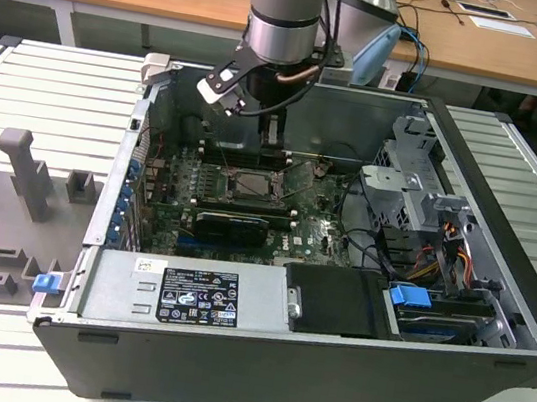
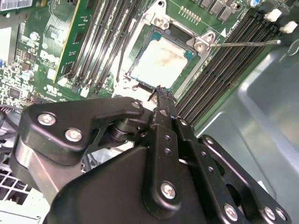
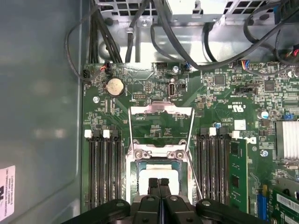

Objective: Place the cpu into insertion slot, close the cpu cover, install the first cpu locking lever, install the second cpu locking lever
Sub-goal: 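Close the cpu cover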

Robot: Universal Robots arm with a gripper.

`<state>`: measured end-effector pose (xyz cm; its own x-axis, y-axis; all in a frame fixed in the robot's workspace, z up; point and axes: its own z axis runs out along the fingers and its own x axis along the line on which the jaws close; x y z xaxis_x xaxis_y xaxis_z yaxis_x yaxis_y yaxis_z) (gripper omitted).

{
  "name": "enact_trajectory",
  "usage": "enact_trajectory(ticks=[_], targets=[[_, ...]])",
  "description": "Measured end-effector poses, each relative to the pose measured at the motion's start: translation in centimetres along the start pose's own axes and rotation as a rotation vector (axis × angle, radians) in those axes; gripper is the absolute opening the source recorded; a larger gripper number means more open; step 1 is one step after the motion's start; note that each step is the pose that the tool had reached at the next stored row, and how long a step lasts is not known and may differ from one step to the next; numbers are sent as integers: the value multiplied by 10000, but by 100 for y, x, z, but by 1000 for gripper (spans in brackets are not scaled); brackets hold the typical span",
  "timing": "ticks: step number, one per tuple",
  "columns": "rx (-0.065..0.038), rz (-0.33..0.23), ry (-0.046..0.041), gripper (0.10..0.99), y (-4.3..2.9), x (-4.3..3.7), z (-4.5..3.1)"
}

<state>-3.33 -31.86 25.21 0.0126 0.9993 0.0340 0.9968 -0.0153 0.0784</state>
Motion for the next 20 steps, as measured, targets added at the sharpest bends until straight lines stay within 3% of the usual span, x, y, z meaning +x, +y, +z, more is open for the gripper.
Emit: enact_trajectory(ticks=[3, 10, 12, 16, 20], targets=[[1, 1, -3, 106, 56, 0, 3], [-1, 1, 1, 106, 84, 5, -71], [0, 1, -1, 106, 150, 6, -67], [1, 1, -2, 106, 174, 6, -67], [2, 0, -3, 106, 250, 8, -73]])
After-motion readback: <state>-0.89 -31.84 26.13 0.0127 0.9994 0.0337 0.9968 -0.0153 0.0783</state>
